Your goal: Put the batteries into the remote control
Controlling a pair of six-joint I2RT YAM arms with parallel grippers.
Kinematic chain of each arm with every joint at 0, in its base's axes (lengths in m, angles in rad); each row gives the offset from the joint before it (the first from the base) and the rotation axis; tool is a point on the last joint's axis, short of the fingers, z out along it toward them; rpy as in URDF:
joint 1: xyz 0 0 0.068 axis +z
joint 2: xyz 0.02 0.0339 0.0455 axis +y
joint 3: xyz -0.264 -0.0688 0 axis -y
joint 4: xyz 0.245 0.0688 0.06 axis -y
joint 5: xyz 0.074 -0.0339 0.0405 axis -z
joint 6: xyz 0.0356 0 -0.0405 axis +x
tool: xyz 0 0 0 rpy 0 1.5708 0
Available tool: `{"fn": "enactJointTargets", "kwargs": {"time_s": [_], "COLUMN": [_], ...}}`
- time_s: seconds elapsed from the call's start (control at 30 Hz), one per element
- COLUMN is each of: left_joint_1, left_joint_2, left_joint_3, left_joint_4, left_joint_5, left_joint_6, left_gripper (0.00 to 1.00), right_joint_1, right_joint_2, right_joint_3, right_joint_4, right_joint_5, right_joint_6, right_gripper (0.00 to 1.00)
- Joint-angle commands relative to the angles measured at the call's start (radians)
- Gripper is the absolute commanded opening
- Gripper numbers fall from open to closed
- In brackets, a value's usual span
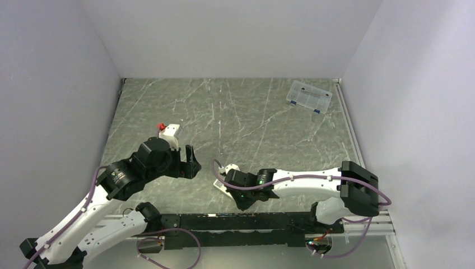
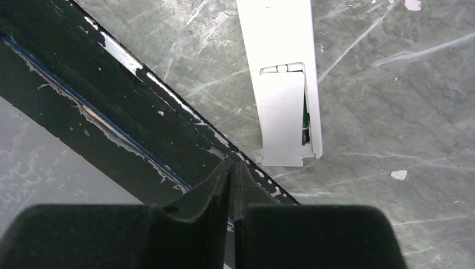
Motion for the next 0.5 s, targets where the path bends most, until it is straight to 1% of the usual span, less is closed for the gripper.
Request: {"fn": "enactJointTargets", "kwargs": {"time_s": [0.0, 0.47], "left_joint_1": [0.000, 0.000], "left_joint_2": [-0.002, -0.006], "left_joint_3": [0.001, 0.000], "left_joint_4": [0.033, 0.033], "left_joint_5": [0.006, 0.004], "left_joint_6": [0.014, 0.013], "left_gripper": [0.93, 0.93], "right_joint_1": [0.006, 0.006], "right_joint_2": [-0.009, 0.040], "right_joint_3": [0.003, 0.015], "right_joint_4": [0.027, 0.018], "right_joint_5": [-0.007, 0.001], "right_joint_6": [0.022, 0.022], "right_gripper": [0.10, 0.15]}}
